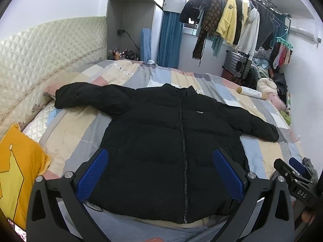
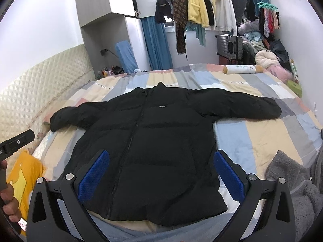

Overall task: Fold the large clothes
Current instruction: 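Lower the right tool onto the jacket sleeve cuff and close it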

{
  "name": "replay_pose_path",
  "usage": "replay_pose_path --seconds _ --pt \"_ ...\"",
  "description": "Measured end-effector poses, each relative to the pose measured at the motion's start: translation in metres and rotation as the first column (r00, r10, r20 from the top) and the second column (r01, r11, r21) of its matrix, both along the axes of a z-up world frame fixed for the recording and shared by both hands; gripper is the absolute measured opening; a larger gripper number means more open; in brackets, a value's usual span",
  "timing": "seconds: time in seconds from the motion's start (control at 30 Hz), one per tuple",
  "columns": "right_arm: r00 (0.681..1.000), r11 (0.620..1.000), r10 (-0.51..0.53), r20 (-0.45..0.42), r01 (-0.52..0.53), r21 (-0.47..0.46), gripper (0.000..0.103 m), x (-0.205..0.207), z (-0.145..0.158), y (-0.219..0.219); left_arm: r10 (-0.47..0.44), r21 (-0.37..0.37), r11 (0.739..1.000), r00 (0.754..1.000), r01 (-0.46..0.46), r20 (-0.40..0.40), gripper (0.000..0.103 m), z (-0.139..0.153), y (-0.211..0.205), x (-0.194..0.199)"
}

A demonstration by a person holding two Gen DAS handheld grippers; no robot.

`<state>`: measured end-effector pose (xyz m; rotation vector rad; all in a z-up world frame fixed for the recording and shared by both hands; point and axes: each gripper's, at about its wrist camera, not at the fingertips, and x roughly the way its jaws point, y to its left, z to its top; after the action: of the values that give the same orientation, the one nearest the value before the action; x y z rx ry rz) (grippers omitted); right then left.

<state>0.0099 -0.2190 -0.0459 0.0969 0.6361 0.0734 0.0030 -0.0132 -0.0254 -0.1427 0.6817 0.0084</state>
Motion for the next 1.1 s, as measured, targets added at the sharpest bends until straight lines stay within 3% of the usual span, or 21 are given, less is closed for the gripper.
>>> replay_pose_path --seconds 0.37,0.6,0.7,0.9,1.1 --pt "0.998 0.999 -0.048 0.051 0.049 -0.020 0.103 0.040 0.018 -0.042 -0.077 0.056 0.996 0.996 0.073 0.055 0.103 0.017 -0.019 0.041" --pt "0.990 0.995 -0.077 0.119 0.084 -0.052 0.103 0.103 0.034 -0.081 -0.142 0.071 0.988 0.989 0.139 0.041 0.103 0.011 -0.018 0.088" --pt "0.987 0.994 -0.103 0.126 0.108 -0.034 0.103 0.131 0.028 -0.105 -0.152 0.071 0.986 0.988 0.149 0.032 0.103 -0.002 -0.014 0.112" --pt "0.951 0.979 -0.180 0.250 0.199 -0.053 0.103 0.175 0.009 -0.157 -0.116 0.043 0.993 0.992 0.114 0.055 0.103 -0.043 0.004 0.147" --pt "0.926 0.945 -0.326 0.189 0.317 0.078 0.103 0.226 -0.027 -0.253 -0.109 -0.017 0.994 0.992 0.110 0.066 0.103 -0.083 0.013 0.165"
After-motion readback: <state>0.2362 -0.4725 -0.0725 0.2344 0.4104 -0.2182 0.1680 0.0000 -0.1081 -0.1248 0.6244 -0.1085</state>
